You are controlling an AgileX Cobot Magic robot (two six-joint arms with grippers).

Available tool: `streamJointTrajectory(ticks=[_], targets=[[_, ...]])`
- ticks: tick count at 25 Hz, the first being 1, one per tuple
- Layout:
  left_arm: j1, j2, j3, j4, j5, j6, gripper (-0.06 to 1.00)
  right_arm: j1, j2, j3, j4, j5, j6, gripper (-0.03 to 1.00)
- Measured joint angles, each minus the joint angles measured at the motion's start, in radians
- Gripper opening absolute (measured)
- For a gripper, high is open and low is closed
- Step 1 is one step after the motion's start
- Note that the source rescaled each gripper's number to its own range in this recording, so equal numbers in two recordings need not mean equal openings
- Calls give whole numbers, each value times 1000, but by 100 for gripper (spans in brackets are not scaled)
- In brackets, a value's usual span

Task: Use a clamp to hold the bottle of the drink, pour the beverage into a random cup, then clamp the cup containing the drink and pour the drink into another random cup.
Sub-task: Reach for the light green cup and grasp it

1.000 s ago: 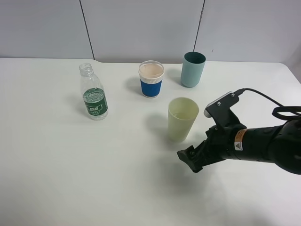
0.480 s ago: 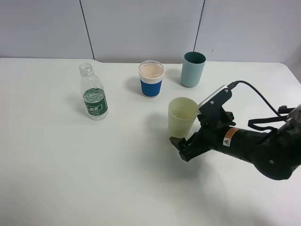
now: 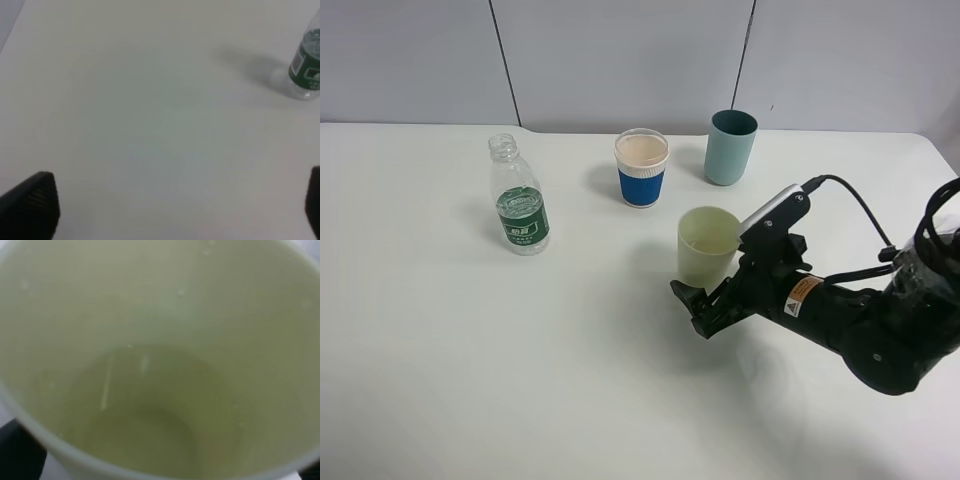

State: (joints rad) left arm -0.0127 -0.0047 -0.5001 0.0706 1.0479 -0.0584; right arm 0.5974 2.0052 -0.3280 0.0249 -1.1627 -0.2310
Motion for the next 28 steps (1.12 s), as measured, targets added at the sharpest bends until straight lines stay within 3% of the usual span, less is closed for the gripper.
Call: streamJointTrajectory(ticks=[5, 28], targets=[[0, 0, 0, 0, 0, 0, 100, 0, 29, 0, -25, -42, -3, 100], [0, 0, 0, 0, 0, 0, 100, 0, 89, -8, -54, -43, -55, 100]])
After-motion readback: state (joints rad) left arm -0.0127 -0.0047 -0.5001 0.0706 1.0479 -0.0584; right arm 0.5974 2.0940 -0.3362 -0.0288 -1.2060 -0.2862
